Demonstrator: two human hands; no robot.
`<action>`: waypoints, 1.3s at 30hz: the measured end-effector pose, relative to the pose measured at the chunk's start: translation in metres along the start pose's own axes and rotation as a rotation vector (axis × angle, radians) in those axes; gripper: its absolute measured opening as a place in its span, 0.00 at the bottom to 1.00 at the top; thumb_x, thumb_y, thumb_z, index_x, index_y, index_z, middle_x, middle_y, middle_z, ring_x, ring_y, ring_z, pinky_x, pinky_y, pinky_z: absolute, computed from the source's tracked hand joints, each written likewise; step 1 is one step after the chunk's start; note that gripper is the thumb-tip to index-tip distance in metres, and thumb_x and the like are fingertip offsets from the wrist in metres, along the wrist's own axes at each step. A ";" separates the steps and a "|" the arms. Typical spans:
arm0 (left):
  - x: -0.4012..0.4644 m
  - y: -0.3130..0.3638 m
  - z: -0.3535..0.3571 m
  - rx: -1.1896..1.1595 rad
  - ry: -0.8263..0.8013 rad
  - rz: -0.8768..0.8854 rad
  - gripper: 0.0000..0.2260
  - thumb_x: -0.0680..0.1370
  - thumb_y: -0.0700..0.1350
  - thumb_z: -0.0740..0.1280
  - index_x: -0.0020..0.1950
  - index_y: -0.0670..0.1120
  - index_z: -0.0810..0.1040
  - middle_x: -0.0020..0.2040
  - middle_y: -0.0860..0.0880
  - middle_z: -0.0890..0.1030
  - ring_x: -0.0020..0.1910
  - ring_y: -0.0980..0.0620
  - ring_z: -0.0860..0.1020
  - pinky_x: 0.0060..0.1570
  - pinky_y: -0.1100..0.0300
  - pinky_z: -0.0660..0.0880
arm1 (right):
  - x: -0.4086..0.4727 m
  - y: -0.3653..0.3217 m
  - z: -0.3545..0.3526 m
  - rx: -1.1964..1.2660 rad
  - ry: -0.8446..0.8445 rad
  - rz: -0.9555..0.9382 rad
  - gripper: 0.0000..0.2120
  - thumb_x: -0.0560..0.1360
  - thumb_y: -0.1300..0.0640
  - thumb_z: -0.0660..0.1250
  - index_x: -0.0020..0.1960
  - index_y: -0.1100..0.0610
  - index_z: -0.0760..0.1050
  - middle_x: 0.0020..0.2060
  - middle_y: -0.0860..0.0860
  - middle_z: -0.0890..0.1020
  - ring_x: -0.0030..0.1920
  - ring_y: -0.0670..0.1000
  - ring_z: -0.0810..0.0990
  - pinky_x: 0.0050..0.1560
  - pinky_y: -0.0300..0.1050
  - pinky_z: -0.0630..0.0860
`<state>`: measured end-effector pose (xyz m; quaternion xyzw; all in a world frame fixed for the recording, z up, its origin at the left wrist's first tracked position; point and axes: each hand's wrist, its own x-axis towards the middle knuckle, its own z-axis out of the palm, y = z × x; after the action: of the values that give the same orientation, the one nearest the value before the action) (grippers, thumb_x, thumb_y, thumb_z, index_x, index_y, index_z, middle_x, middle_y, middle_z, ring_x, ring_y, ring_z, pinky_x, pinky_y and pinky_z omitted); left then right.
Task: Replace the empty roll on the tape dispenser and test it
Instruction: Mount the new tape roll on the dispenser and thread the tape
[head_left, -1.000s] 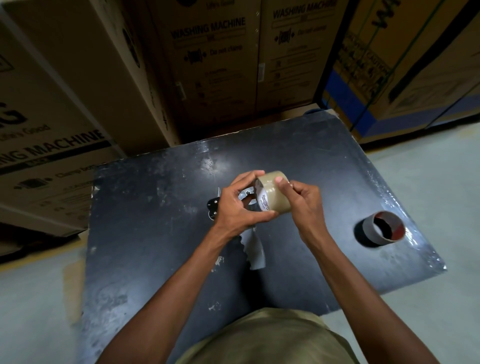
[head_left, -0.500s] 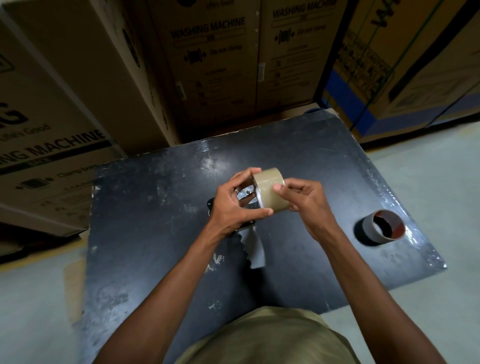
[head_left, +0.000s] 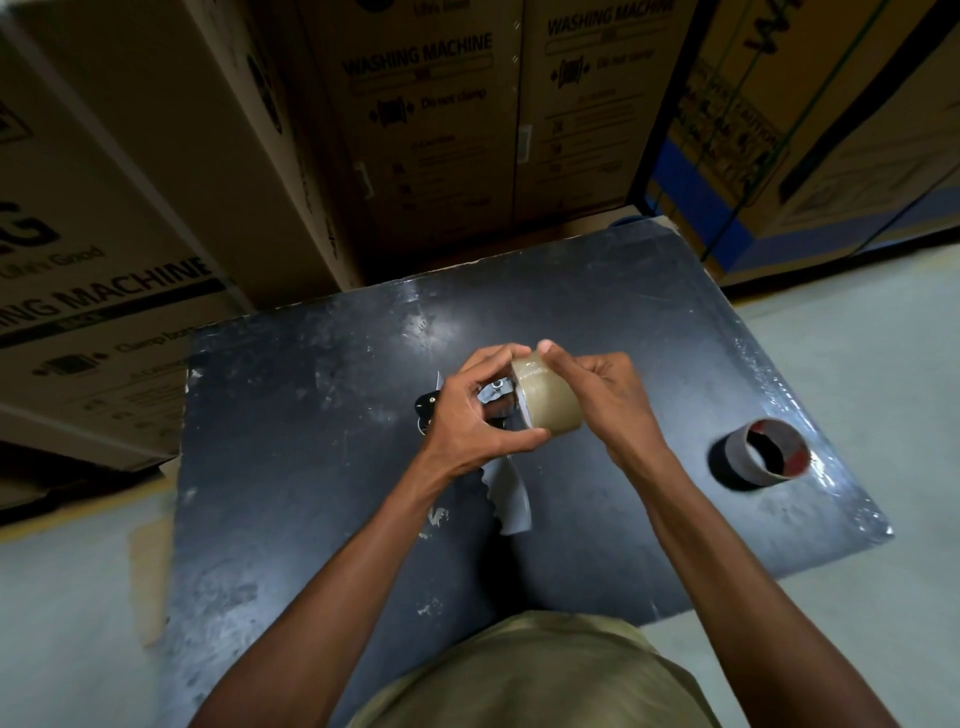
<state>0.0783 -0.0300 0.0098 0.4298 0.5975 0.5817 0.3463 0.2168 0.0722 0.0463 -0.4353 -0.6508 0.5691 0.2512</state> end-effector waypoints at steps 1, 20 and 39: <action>-0.002 0.000 0.001 -0.011 -0.004 0.000 0.38 0.59 0.40 0.83 0.68 0.44 0.77 0.65 0.41 0.74 0.65 0.42 0.77 0.60 0.39 0.79 | 0.000 -0.001 0.000 -0.033 -0.005 0.024 0.35 0.72 0.30 0.69 0.28 0.61 0.67 0.26 0.56 0.66 0.29 0.52 0.66 0.35 0.52 0.63; 0.013 -0.005 -0.021 0.338 0.102 0.049 0.06 0.74 0.46 0.75 0.51 0.49 0.86 0.50 0.52 0.83 0.50 0.53 0.82 0.50 0.50 0.81 | 0.016 0.015 -0.006 0.018 -0.484 0.048 0.11 0.77 0.69 0.71 0.59 0.66 0.82 0.50 0.65 0.86 0.49 0.58 0.85 0.55 0.52 0.78; 0.014 -0.034 -0.046 -0.193 0.085 -0.332 0.05 0.80 0.34 0.65 0.49 0.41 0.80 0.42 0.47 0.81 0.39 0.55 0.79 0.41 0.62 0.78 | 0.045 0.001 0.011 -0.508 -0.477 -0.100 0.17 0.73 0.63 0.77 0.62 0.57 0.84 0.55 0.54 0.87 0.49 0.40 0.81 0.47 0.23 0.73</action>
<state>0.0267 -0.0345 -0.0191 0.2653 0.6156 0.5888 0.4517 0.1860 0.1054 0.0350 -0.3062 -0.8324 0.4618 0.0034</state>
